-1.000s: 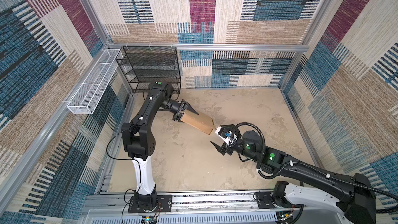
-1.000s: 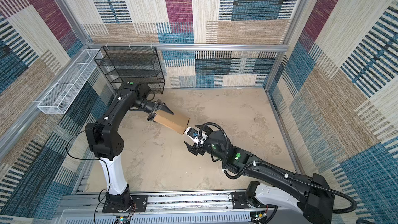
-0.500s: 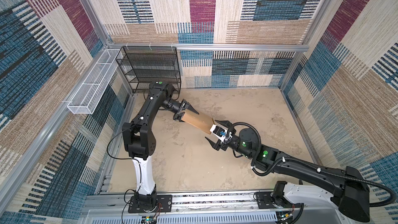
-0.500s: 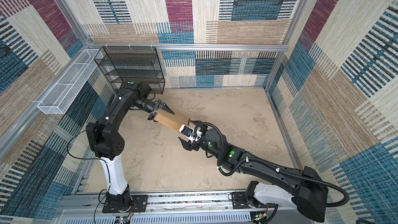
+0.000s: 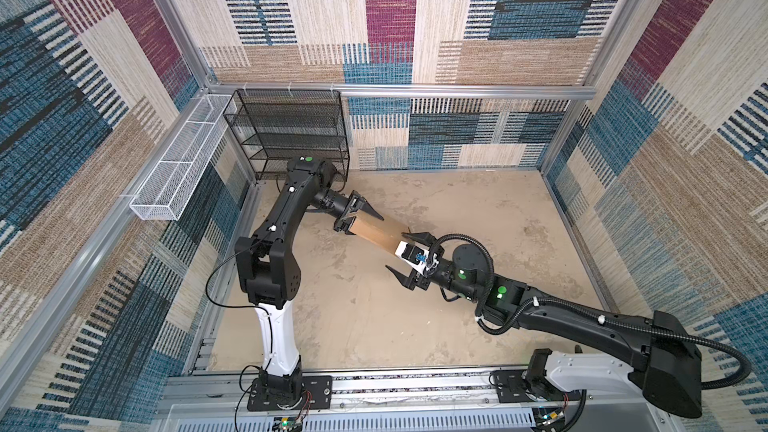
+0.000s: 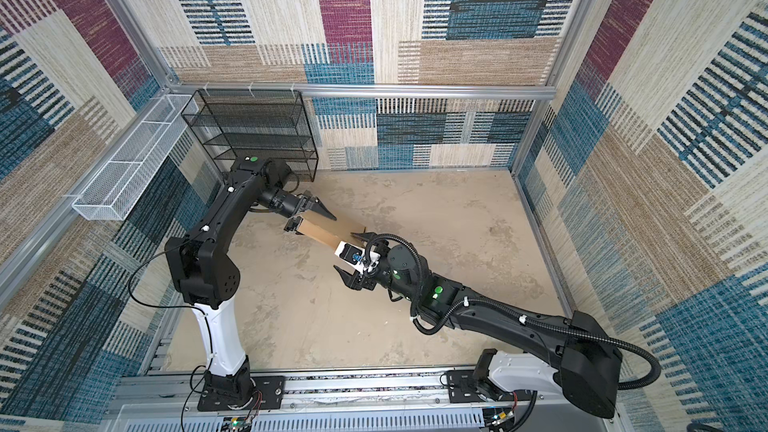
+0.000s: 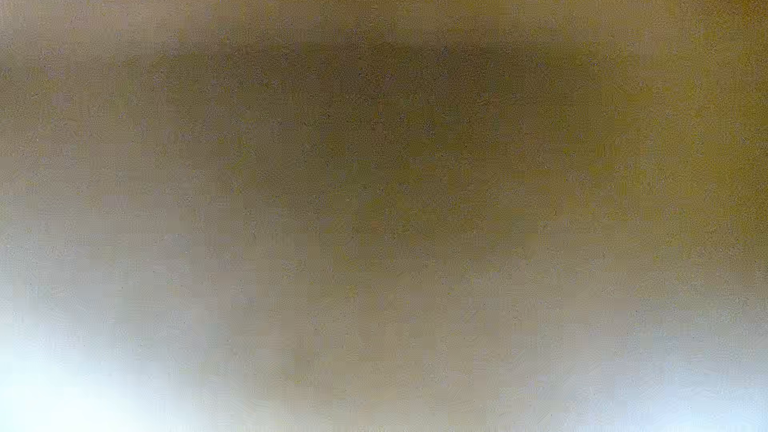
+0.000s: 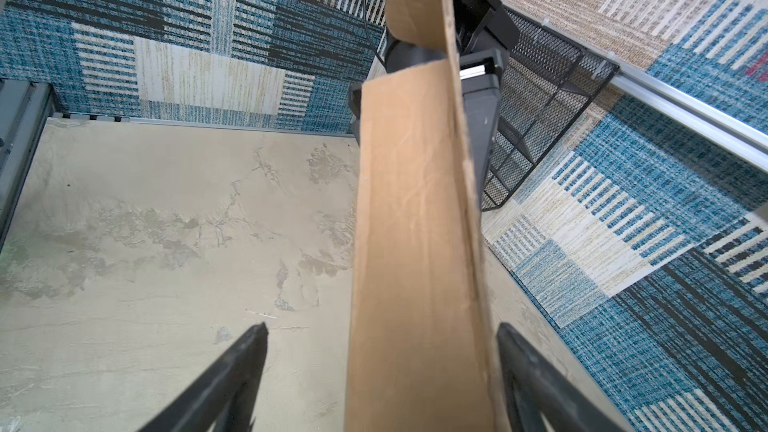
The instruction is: Fold the paper box
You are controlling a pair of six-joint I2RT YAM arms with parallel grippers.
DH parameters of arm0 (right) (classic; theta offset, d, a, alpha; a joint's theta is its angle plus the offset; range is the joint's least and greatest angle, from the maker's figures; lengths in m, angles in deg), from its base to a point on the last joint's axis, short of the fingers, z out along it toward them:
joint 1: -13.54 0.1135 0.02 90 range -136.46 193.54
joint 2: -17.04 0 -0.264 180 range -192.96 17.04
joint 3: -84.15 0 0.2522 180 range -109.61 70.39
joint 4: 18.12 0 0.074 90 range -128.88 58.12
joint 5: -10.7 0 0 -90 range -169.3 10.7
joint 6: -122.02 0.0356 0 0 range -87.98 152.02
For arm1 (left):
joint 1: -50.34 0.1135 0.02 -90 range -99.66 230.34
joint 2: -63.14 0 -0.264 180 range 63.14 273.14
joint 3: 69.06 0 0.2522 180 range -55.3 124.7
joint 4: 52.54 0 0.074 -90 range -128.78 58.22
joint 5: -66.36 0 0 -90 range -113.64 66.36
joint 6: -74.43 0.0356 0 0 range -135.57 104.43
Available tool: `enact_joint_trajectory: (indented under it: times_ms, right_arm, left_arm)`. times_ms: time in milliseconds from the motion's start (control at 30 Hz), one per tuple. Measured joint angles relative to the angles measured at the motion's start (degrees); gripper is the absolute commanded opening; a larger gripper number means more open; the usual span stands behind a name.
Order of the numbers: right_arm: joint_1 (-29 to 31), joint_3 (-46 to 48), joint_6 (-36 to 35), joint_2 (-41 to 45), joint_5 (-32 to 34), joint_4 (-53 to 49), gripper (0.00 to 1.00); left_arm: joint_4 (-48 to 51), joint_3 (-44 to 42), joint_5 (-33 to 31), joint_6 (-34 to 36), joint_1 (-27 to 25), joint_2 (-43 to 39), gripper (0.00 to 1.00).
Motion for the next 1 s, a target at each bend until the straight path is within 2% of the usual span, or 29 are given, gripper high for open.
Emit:
enact_joint_trajectory:
  times_ms: [400, 767, 1000]
  right_arm:
    - [1.05, -0.09, 0.00, -3.17, 0.35, 4.42, 0.86]
    - [1.31, 1.14, -2.19, -3.28, 3.89, 7.43, 0.75]
    - [1.36, 1.81, -3.04, -3.06, 5.46, 8.74, 0.75]
  left_arm:
    - [0.00, -0.20, -1.42, 0.20, 0.02, -0.02, 0.00]
    - [0.00, -0.28, -0.81, 0.20, 0.00, -0.15, 0.00]
    - [0.00, -0.28, -0.70, 0.20, 0.00, -0.52, 0.00]
